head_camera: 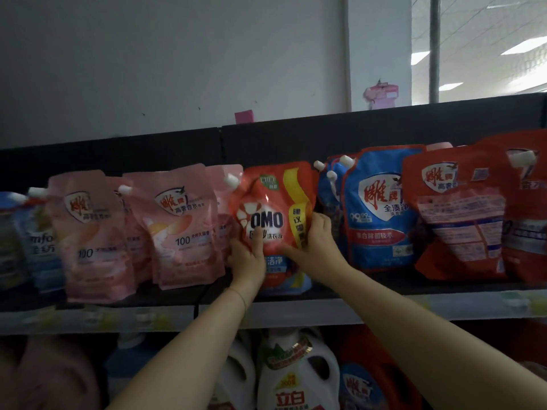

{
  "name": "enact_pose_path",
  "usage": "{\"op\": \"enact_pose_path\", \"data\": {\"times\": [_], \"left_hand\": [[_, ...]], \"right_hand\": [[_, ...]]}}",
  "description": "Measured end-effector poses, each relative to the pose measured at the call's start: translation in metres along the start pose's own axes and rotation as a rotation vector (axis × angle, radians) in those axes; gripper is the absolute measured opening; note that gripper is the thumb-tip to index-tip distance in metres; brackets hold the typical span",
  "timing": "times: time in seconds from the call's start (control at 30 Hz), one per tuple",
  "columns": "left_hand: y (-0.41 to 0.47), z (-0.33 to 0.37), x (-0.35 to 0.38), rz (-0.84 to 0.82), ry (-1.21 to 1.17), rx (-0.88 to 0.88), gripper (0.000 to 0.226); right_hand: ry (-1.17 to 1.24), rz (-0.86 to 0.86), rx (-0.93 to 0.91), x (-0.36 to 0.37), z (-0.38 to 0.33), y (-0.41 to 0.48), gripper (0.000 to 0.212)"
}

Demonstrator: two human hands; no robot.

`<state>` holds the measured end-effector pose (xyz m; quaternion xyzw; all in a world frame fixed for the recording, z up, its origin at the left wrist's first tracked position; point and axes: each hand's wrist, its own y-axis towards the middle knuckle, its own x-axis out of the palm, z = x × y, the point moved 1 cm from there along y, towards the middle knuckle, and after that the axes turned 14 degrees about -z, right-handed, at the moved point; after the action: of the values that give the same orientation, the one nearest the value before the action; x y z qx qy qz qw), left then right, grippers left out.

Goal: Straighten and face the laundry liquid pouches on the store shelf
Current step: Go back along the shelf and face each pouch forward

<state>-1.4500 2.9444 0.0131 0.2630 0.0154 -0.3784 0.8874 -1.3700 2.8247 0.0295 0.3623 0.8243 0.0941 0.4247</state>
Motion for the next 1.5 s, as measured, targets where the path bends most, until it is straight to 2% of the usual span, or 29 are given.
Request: {"op": "enact_pose_path", "data": {"times": [0.03,0.07,0.13,0.2,0.27,0.33,0.43,0.53,0.6,0.73,0.87,0.93,1.03,1.13,1.27,1.5], "left_hand": [[0.004,-0.005,-0.003,-0.036,0.024,0.001,0.076],[0.006,-0.01,-0.007,-0.083,0.054,0.036,0.083],[0.008,-0.02,-0.017,-0.206,0.143,0.136,0.102],[0.009,-0.032,-0.03,-0.355,0.214,0.183,0.122],[0.01,-0.042,-0.035,-0.44,0.265,0.202,0.13],[0.015,-0.042,-0.034,-0.41,0.317,0.213,0.133],[0.022,-0.033,-0.027,-0.281,0.538,0.183,0.136],[0.025,-0.034,-0.026,-0.205,0.777,0.09,0.143],[0.023,-0.036,-0.027,-0.149,0.837,0.054,0.146],[0.007,-0.034,-0.03,-0.039,0.735,0.142,0.135],[-0.013,-0.032,-0.029,0.013,0.601,0.194,0.122],[-0.019,-0.031,-0.028,0.04,0.682,0.217,0.099],[-0.026,-0.026,-0.021,0.063,0.892,0.363,0.049],[-0.03,-0.013,-0.005,0.031,0.993,0.5,0.026],[-0.036,0.007,0.029,-0.095,1.046,0.587,0.01],[-0.047,0.026,0.099,-0.344,0.993,0.497,0.02]], "right_hand": [[-0.095,-0.028,0.001,0.004,0.006,0.001,0.112],[-0.214,-0.03,-0.02,0.005,0.01,0.0,0.123],[-0.469,-0.047,-0.155,0.002,0.016,0.002,0.124],[-0.69,-0.181,-0.269,-0.004,0.018,0.002,0.119],[-0.857,-0.296,-0.292,-0.005,0.025,0.006,0.114],[-0.911,-0.314,-0.242,-0.005,0.032,0.011,0.112],[-0.908,-0.281,-0.156,-0.001,0.035,0.015,0.115],[-0.918,-0.259,-0.095,0.006,0.033,0.016,0.113],[-0.902,-0.249,-0.098,0.007,0.033,0.014,0.113],[-0.813,-0.261,-0.194,0.0,0.03,0.006,0.108],[-0.703,-0.271,-0.223,-0.014,0.026,-0.007,0.09],[-0.668,-0.257,-0.225,-0.021,0.028,-0.014,0.079],[-0.65,-0.217,-0.23,-0.03,0.034,-0.023,0.064],[-0.653,-0.183,-0.236,-0.042,0.038,-0.032,0.048],[-0.636,-0.136,-0.2,-0.061,0.048,-0.049,0.036],[-0.438,-0.051,0.001,-0.083,0.08,-0.079,0.042]]}}
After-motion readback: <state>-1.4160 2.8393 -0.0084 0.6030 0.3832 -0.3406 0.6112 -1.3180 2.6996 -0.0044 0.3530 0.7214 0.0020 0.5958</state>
